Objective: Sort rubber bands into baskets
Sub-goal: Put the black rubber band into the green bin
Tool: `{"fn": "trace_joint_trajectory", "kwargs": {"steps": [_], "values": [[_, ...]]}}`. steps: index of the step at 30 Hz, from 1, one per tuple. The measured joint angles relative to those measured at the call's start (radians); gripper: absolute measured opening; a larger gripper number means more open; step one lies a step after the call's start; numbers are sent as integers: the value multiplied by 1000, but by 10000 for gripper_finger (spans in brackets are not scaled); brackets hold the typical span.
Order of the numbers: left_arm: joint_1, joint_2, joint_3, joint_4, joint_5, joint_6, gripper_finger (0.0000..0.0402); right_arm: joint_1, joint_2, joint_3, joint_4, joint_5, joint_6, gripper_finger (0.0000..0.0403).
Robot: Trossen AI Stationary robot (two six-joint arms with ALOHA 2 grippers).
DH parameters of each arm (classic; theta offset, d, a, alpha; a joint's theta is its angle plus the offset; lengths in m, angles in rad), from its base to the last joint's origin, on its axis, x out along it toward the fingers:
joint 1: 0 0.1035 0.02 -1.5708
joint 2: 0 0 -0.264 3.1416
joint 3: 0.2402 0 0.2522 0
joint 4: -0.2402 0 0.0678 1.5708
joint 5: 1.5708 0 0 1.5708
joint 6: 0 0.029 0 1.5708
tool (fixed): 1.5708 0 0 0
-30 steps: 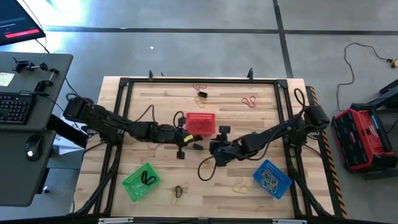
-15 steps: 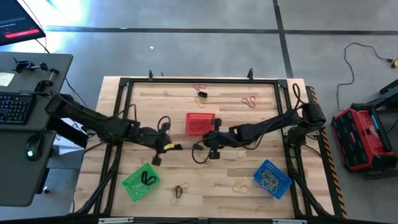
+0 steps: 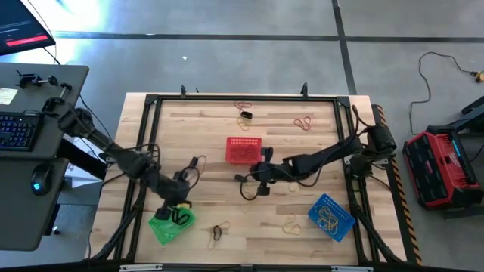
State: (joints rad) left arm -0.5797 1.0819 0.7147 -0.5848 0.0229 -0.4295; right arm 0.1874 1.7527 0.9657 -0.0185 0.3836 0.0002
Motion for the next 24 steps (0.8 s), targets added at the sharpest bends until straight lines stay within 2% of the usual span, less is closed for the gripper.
{"fn": "trace_joint_trajectory", "kwargs": {"steps": [5,12,24], "values": [[-74,1,0,-58,59,-178,0,6,0,0,8,24,-5,0],[-162,35,0,-47,135,-382,0,6,0,0,8,29,-7,0],[-207,133,0,-40,156,-504,8,6,0,0,9,30,-8,0]]}}
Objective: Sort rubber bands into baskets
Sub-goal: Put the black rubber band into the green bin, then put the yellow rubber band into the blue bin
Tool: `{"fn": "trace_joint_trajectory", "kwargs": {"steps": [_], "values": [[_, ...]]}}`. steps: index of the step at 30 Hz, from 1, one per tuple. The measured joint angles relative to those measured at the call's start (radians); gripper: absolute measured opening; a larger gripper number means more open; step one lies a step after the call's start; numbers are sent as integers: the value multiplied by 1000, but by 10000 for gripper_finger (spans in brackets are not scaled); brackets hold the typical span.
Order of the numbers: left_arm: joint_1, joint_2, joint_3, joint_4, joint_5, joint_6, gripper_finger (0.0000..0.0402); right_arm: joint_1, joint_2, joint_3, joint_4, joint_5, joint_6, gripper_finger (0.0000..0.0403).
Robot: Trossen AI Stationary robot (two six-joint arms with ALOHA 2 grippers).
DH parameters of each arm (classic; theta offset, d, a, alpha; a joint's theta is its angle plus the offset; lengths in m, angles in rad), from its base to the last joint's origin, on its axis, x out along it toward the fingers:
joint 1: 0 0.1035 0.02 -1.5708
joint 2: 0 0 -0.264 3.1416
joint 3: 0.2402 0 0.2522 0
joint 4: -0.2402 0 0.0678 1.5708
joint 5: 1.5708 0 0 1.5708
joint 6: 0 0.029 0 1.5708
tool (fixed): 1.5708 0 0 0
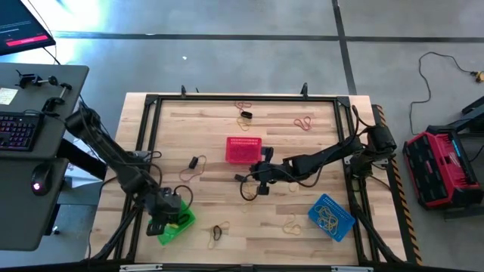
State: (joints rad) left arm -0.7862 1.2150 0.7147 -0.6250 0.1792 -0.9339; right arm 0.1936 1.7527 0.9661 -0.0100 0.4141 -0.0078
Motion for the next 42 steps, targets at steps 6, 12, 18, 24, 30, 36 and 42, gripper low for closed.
{"fn": "trace_joint_trajectory", "kwargs": {"steps": [6,12,18,24,30,36,42], "values": [[0,20,0,1,49,-35,25,0,0,0,0,0,7,0],[9,17,0,2,51,-60,56,0,0,1,0,0,4,0],[15,17,19,3,49,-48,91,0,0,1,-1,0,0,0],[15,17,40,2,48,-42,110,1,0,1,-8,-1,0,0],[19,17,46,28,61,-60,103,2,0,1,-8,-18,9,0],[72,17,47,36,60,14,68,-8,0,1,-3,-100,8,0],[150,12,47,75,83,164,9,-11,0,1,0,-106,11,0]]}}
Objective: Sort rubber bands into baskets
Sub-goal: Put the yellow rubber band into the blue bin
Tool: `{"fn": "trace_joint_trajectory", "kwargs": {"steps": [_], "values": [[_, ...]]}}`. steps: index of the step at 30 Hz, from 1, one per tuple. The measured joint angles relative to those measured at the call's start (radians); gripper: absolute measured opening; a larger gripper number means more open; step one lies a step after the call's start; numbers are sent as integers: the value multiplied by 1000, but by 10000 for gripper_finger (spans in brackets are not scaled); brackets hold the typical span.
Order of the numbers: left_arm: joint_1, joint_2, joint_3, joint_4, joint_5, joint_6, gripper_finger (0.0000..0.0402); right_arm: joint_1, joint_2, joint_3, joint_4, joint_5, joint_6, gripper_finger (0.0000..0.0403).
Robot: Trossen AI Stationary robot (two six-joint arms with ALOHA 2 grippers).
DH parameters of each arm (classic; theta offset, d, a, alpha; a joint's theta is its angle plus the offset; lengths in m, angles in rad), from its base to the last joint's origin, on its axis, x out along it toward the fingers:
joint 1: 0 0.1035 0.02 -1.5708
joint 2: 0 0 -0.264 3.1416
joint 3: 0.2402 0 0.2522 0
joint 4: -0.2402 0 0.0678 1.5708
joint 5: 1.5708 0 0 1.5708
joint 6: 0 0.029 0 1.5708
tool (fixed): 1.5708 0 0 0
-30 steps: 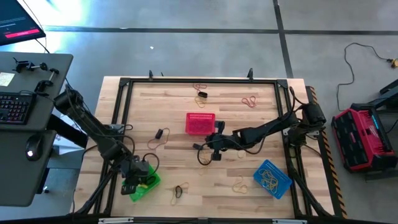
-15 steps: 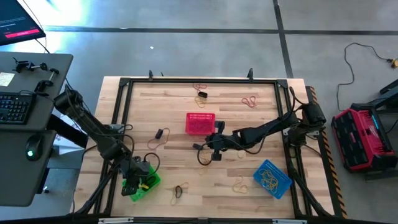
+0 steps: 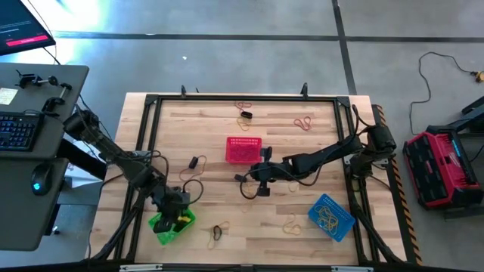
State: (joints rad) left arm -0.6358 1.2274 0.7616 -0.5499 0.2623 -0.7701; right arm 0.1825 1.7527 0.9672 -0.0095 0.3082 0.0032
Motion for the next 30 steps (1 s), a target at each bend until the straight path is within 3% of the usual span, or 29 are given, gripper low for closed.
{"fn": "trace_joint_trajectory", "kwargs": {"steps": [7,14,20,24,30], "values": [[66,-1,0,14,-4,152,1,0,0,0,14,-13,-1,0],[145,-1,0,181,-12,324,0,0,0,0,35,-17,-1,0],[230,-2,0,213,-20,459,0,3,0,0,41,-10,-2,0],[276,-2,0,244,-54,531,0,3,16,0,114,50,17,0],[322,-2,0,326,-62,615,0,5,58,0,192,55,20,0]]}}
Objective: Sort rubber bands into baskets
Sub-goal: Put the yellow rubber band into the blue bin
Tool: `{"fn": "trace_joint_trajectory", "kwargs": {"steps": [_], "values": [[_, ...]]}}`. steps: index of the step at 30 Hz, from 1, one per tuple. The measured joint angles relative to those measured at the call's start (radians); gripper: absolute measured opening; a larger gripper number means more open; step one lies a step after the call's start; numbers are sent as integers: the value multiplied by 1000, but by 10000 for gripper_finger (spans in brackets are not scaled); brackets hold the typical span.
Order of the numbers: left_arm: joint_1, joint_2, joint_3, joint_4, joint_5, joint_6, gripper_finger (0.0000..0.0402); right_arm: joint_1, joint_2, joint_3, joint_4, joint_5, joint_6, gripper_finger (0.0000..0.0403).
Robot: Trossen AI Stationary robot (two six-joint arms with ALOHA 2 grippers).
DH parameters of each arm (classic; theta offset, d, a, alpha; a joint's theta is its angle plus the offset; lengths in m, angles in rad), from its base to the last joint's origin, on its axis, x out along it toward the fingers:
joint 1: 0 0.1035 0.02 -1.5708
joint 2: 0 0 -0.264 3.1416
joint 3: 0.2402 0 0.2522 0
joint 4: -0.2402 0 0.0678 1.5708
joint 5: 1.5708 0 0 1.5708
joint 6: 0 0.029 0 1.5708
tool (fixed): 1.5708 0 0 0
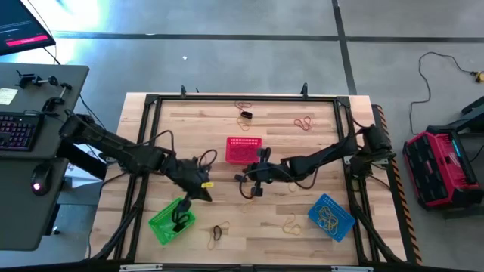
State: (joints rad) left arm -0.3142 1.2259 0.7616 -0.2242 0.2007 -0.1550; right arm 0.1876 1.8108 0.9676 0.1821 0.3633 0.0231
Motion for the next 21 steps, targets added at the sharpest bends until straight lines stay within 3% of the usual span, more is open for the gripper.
{"fn": "trace_joint_trajectory", "kwargs": {"steps": [6,14,17,21], "values": [[16,2,-5,31,-2,29,0,32,7,0,-30,84,-9,0],[43,4,-187,350,-2,-27,0,65,3,-3,-85,79,-24,0],[62,4,-237,429,-7,-54,0,49,-3,-57,-11,66,-45,0],[77,4,-261,430,-83,-79,0,18,-31,-169,167,-33,-18,0]]}}
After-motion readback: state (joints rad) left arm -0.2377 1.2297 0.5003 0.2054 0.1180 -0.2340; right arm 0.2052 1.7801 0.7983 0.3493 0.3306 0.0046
